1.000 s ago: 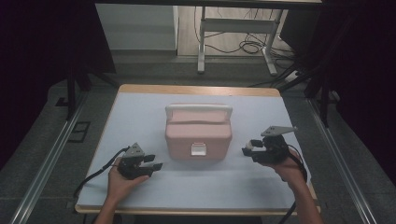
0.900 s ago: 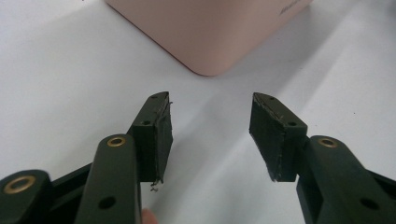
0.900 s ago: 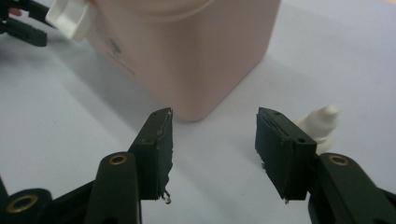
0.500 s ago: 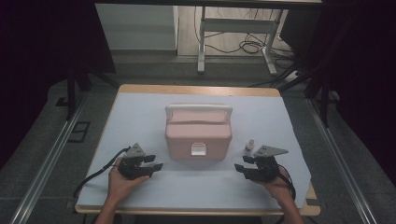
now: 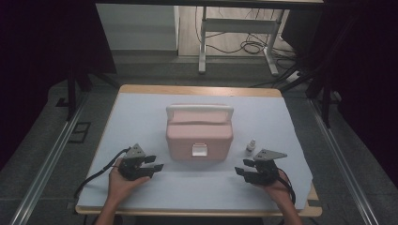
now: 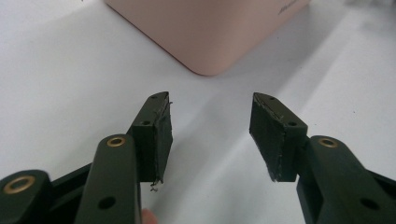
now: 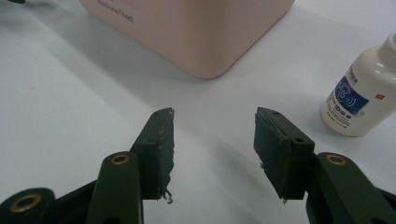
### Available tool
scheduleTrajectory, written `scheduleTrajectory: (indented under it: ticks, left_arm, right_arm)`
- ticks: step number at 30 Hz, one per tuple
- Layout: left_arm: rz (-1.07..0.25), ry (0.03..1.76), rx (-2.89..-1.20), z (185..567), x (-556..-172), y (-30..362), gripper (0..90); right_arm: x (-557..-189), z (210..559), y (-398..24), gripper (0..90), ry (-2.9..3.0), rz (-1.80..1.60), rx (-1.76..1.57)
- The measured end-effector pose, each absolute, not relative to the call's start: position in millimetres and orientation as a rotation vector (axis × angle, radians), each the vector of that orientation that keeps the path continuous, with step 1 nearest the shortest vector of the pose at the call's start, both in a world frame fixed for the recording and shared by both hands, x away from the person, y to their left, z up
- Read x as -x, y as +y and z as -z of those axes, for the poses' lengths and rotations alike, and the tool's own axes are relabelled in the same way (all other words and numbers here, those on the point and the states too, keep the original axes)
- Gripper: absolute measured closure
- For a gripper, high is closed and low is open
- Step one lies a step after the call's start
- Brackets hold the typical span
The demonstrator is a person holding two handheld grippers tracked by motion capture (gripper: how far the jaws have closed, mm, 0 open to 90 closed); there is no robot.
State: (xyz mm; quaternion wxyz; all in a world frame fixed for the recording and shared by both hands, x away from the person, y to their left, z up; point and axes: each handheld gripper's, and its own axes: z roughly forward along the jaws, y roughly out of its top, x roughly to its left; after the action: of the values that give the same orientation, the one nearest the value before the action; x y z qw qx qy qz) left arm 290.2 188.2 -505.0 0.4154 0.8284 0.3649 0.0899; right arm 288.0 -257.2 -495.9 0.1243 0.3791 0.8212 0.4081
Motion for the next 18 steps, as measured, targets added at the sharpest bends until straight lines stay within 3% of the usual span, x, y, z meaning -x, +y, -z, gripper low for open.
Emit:
scheduleTrajectory:
  ticks: [9, 18]
  left_arm:
    - [-0.236, 0.92, -2.076, 501.6, -290.5, 189.2, 48.6]
    - [-0.262, 0.87, -2.095, 472.8, -302.7, 204.1, 41.6]
  right_arm:
    - [-287.5, 496.1, -258.3, 47.8, 2.388, -1.19, -1.102]
    - [-286.5, 496.1, -259.4, 47.8, 2.384, -1.191, -1.1]
